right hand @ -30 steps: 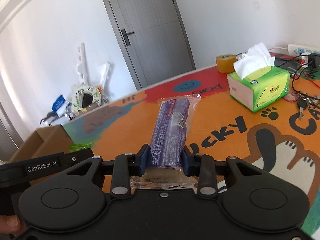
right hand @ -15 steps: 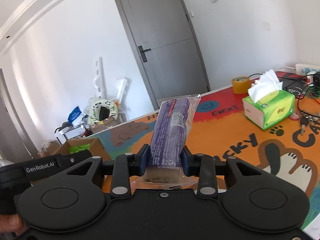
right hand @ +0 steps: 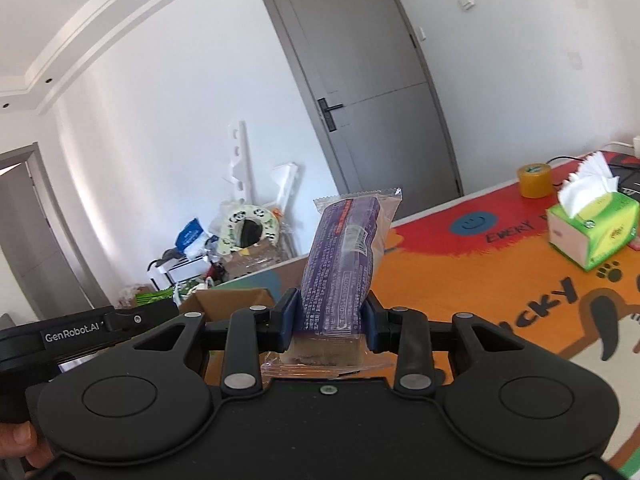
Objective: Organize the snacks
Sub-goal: 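Carry both snacks over the cardboard box and open both tools to drop them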
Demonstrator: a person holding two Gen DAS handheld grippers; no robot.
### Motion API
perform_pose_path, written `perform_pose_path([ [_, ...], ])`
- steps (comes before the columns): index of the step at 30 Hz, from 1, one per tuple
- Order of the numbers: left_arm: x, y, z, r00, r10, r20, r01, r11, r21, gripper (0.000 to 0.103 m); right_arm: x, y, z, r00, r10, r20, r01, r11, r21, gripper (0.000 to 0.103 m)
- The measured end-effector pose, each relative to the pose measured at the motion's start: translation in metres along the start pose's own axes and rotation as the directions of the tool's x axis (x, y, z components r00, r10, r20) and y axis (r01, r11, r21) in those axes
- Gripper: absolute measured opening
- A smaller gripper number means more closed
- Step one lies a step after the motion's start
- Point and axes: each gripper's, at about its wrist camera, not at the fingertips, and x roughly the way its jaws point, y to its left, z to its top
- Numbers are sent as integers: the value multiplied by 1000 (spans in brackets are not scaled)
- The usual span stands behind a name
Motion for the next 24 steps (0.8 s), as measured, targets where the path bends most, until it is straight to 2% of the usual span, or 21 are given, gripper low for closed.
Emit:
perform_pose_path([
  [12,0,52,9,996,90,-14,-91,995,-40,31,32,36,-4,994,102,-39,-103,994,-29,34],
  [24,25,86,1,988,122,-99,-130,988,-79,31,65,69,-10,984,146,-103,-153,986,-62,34],
])
